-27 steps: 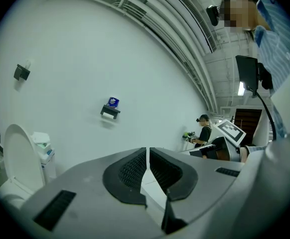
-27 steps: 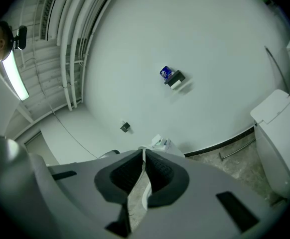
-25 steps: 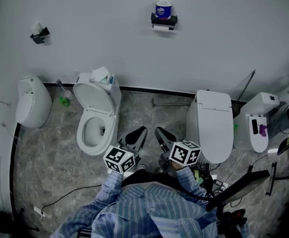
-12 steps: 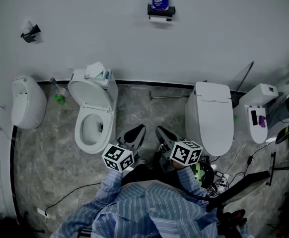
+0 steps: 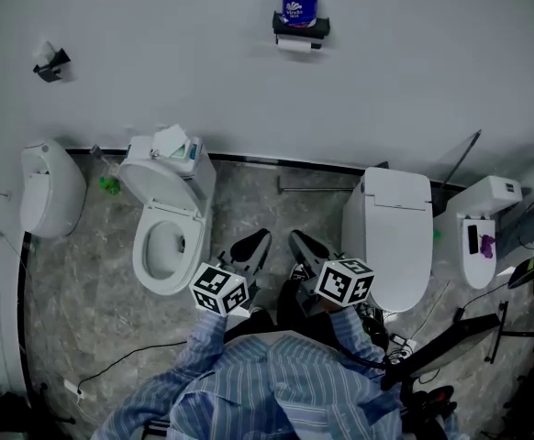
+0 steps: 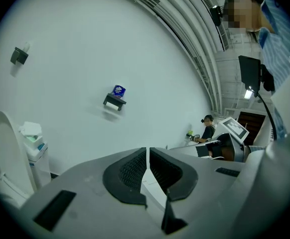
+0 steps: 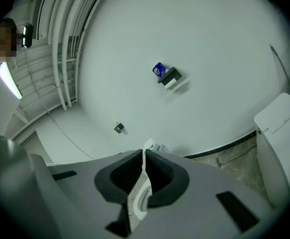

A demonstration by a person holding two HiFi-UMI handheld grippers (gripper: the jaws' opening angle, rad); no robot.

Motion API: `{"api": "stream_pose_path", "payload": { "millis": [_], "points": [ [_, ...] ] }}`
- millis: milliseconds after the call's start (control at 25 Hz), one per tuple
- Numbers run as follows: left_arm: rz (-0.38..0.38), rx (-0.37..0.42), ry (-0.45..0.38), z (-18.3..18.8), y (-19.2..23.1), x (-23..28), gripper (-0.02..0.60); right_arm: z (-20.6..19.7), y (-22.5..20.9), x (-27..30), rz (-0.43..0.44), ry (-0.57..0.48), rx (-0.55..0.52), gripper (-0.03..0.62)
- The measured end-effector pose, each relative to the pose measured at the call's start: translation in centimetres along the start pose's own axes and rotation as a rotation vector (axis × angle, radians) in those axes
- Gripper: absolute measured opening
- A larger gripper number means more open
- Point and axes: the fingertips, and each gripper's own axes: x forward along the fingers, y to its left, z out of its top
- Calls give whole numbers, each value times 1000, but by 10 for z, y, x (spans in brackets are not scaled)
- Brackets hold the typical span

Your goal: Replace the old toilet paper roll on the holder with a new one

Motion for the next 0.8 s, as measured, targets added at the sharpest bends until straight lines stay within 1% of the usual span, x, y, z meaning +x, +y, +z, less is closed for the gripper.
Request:
{"api": "stream_pose_path", "payload": {
  "millis": [160, 280, 360, 560, 800],
  "points": [
    [40, 4, -38, 24, 19, 46, 20, 46, -29, 19, 26, 20, -59, 21],
    [61, 9, -63, 40, 25, 78, 20, 77, -47, 31, 63, 42, -103, 21],
    [74, 6, -72, 47, 29, 100, 20, 94, -59, 41, 89, 62, -113, 21],
    [103, -7, -74, 51, 37, 141, 20, 122, -83, 58, 147, 98, -120, 21],
    [128, -15, -57, 58, 50, 165, 20, 138, -98, 76, 199, 117, -97, 21]
  ]
}}
